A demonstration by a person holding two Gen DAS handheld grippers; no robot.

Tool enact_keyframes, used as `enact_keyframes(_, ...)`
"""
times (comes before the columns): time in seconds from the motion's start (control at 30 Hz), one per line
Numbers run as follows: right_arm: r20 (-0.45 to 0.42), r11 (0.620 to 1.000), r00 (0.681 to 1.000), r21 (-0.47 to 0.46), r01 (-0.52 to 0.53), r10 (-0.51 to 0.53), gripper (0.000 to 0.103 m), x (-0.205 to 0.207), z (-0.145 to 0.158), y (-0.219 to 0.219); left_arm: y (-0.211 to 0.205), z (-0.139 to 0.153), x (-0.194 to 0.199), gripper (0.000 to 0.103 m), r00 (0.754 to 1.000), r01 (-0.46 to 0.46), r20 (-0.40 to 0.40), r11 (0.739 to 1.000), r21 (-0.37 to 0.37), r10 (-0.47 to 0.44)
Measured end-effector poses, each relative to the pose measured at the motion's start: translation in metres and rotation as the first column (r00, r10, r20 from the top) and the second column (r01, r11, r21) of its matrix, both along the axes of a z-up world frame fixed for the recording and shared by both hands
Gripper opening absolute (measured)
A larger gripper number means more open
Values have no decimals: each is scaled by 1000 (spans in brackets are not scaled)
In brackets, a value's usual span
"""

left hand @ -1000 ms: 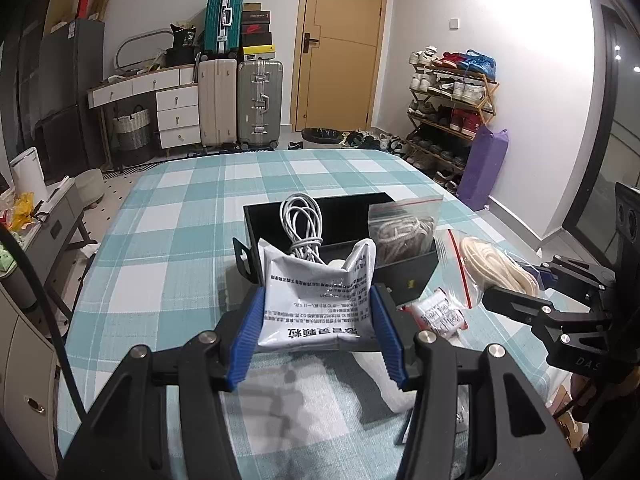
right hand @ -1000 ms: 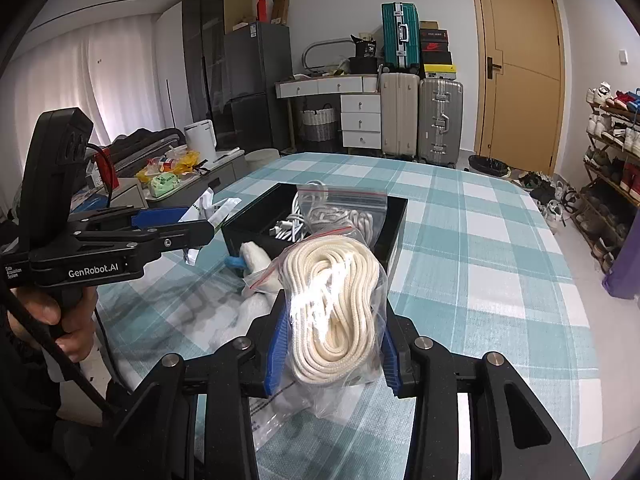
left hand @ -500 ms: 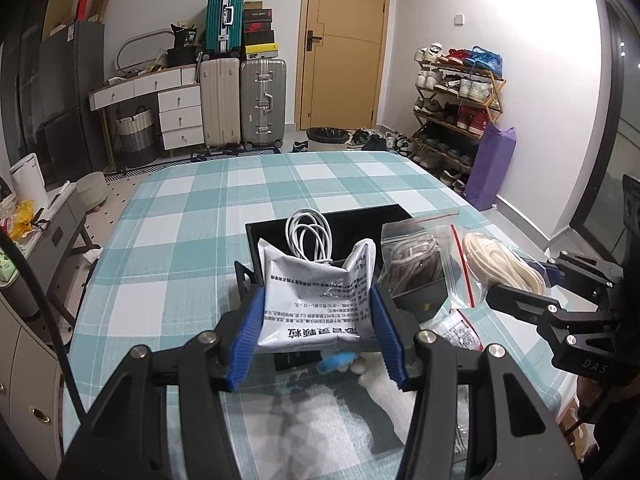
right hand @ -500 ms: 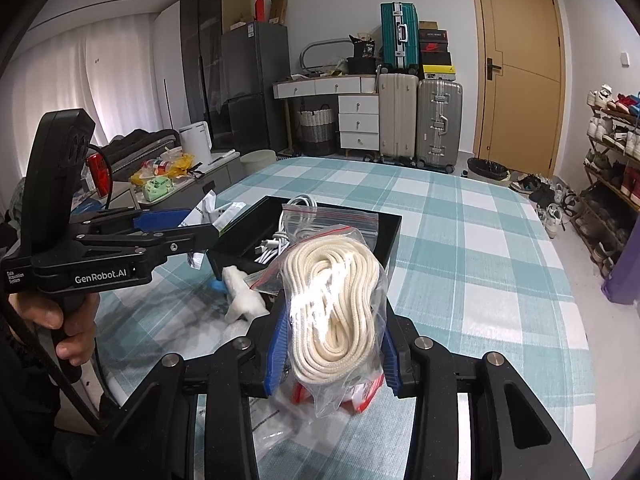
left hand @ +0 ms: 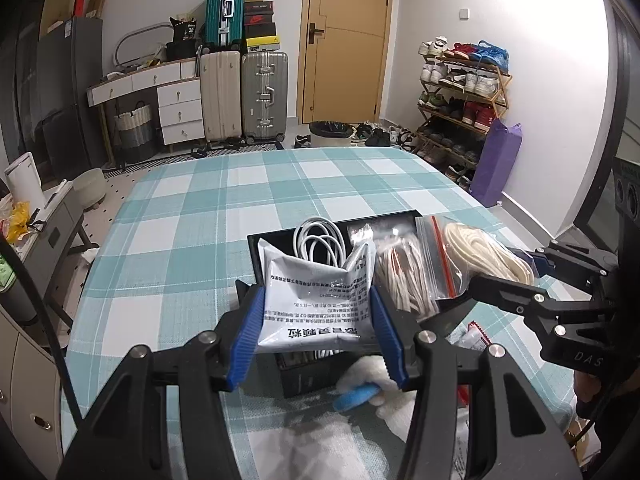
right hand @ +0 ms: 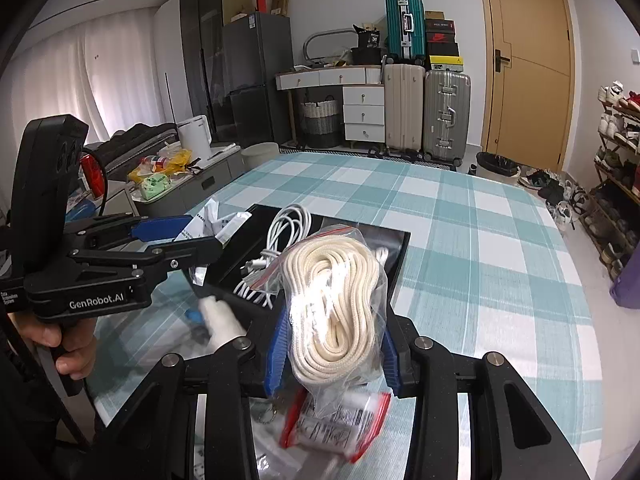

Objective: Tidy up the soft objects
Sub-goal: 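Carry the cream rope and white sachet over the black box, then drop the cream rope and white sachet into the box, opening both grippers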

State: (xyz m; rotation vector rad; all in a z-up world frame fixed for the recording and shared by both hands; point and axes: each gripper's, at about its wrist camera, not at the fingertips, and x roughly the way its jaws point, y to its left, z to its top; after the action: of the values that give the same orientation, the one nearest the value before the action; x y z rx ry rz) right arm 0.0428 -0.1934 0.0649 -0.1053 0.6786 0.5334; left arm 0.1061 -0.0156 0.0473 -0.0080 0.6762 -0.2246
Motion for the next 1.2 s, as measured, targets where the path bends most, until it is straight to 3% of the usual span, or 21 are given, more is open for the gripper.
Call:
enact_keyframes(0.93,-9,999,1000,-54,-7,7,40,53,-21,19,-21,-21,35,56,995,72,-74,997,42,-69)
enact_keyframes(1.1,-9,998,999,-53,-32,32,52,53,-22,18,-20,-19,32,60,994,84,-70,996,23,-82)
enact_keyframes(1.2,13,998,1000,-54,-18,18,67,47,-18,13,-21,-16,25,74,995,88,-53,996,34,-86)
